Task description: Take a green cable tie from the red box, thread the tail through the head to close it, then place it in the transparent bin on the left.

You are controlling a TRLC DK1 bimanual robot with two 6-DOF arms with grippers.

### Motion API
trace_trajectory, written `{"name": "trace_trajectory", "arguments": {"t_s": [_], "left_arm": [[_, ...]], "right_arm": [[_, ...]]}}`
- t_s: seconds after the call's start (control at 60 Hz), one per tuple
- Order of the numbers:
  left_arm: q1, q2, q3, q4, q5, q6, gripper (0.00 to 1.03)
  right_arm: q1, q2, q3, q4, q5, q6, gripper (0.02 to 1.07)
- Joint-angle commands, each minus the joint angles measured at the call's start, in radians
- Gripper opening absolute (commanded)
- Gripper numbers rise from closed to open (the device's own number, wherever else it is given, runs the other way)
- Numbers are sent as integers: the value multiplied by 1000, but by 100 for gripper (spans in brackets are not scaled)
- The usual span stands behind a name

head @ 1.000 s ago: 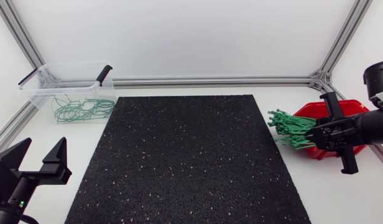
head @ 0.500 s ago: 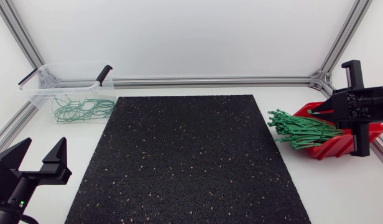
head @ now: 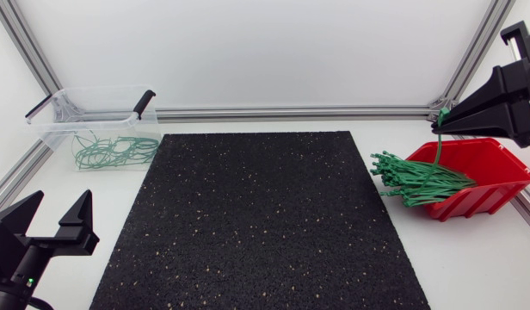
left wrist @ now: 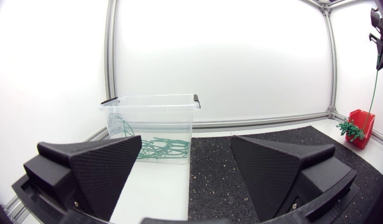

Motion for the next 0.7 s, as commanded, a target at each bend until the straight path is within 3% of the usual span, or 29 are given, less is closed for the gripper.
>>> {"name": "trace_trajectory", "arguments": {"t_s": [0.0,0.683], "left_arm": [[-8,-3,-38,-28,1,9,100],[-9,-3,-37,-29,5,9,100]], "right_arm": [[-2,50,49,-69,-42,25,8],[159,292,158,-358,-370,53,8]]}}
